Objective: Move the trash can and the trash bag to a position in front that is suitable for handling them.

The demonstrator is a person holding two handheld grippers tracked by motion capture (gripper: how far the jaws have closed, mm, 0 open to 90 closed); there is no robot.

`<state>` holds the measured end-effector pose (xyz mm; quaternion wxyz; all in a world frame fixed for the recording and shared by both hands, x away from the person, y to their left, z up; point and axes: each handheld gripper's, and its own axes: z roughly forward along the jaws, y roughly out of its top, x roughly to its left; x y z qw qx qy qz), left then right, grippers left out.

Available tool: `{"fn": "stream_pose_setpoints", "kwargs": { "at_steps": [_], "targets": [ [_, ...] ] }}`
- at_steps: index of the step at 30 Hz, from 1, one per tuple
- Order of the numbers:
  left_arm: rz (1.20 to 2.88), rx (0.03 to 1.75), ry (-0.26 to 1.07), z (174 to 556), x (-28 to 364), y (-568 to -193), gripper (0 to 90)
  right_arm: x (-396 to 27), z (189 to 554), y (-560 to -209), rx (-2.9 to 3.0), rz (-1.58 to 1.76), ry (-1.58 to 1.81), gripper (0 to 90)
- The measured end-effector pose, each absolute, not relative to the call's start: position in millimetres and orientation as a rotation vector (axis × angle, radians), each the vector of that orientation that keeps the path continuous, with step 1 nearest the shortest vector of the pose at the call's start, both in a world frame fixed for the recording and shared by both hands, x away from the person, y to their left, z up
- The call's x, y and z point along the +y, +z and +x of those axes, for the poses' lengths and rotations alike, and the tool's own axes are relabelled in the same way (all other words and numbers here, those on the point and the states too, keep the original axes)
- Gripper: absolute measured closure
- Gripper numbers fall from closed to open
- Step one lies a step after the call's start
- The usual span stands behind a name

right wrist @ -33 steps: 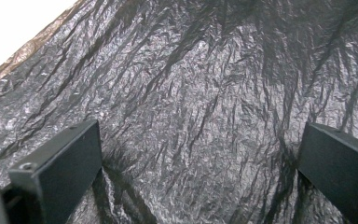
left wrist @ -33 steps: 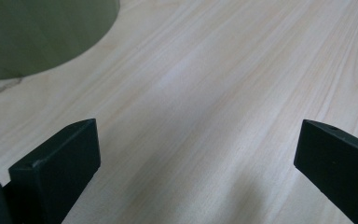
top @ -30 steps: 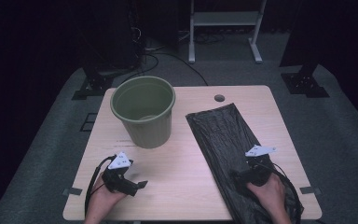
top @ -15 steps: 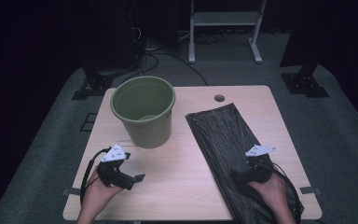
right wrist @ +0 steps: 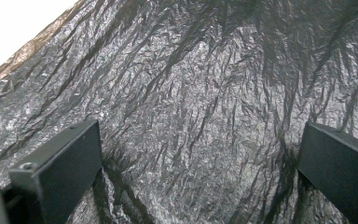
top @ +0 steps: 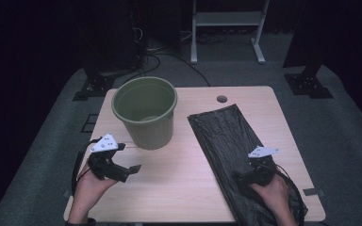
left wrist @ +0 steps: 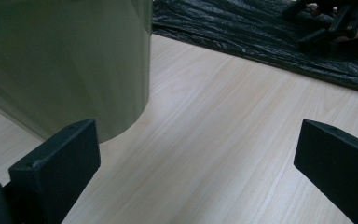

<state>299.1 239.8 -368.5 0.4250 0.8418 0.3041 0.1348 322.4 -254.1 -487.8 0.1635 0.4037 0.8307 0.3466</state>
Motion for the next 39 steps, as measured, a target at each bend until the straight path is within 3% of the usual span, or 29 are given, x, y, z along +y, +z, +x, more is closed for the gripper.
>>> {"fn": "stream_pose_setpoints", "kwargs": {
  "at_steps": [22, 39],
  "targets": [
    [2.069, 0.784, 0.361, 320, 247, -305, 0.0, -254, 322, -488, 2.369, 1.152, 0.988, 0.0],
    [2.048, 0.821, 0.405, 363, 258, -274, 0.0, -254, 323, -488, 2.366, 1.155, 0.988, 0.0]
  ]
}}
